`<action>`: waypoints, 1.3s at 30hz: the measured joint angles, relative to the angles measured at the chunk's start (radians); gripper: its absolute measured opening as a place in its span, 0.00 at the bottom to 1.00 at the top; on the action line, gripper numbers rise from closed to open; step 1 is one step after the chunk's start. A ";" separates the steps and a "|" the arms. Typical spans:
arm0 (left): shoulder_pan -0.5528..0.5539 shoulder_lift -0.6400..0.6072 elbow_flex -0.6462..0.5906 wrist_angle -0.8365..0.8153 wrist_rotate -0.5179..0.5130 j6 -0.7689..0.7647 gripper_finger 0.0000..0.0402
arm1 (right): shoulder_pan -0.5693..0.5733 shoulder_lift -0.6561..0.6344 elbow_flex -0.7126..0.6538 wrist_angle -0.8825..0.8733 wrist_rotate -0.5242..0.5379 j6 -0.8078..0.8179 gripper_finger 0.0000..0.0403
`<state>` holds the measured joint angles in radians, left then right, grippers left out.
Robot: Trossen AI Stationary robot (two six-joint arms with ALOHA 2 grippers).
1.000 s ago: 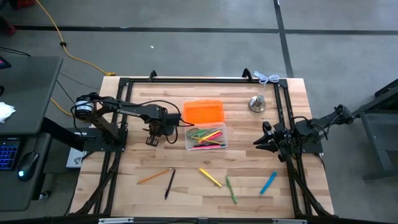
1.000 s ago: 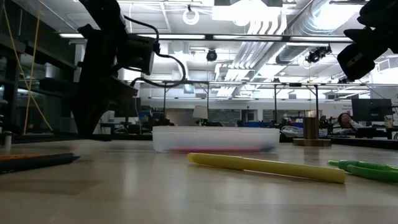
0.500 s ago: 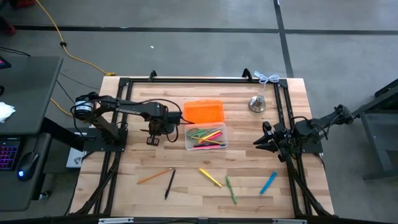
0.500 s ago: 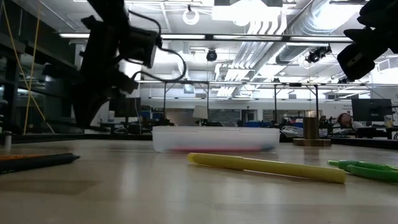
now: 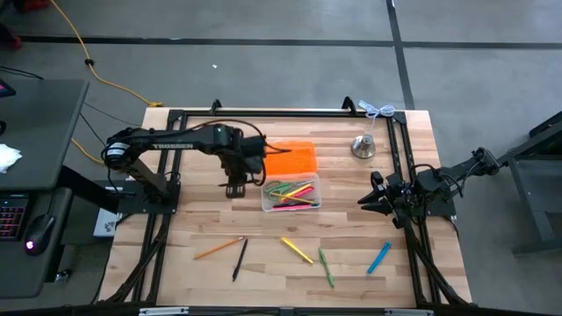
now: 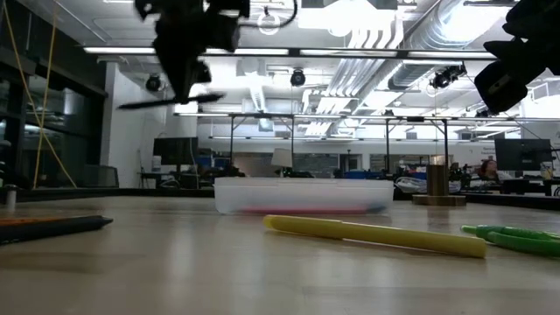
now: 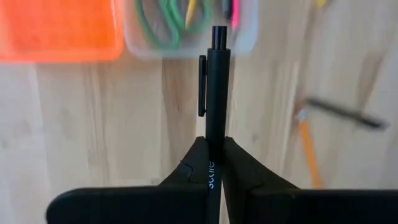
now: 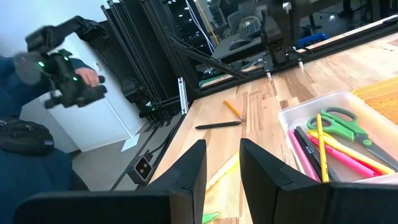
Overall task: Pick & place school supplies into a supply box
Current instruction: Put the black pen into the container
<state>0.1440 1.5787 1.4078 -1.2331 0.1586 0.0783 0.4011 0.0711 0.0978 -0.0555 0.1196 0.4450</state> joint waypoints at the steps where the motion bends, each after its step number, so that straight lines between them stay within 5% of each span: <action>1: 0.000 0.000 0.026 0.000 0.013 -0.017 0.11 | 0.000 0.000 0.000 0.000 0.000 0.000 0.18; 9: 0.000 0.000 0.150 0.052 0.142 -0.261 0.11 | 0.000 0.000 0.000 0.000 0.000 0.000 0.18; 24: 0.000 0.000 0.156 0.145 0.278 -0.879 0.12 | 0.000 0.000 0.000 0.000 0.000 0.000 0.18; 39: 0.000 0.000 0.156 0.507 0.496 -1.064 0.12 | 0.000 0.000 0.000 -0.009 0.000 0.000 0.18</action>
<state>0.1436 1.5787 1.5642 -0.7257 0.6543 -0.9860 0.4010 0.0711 0.0975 -0.0642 0.1196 0.4446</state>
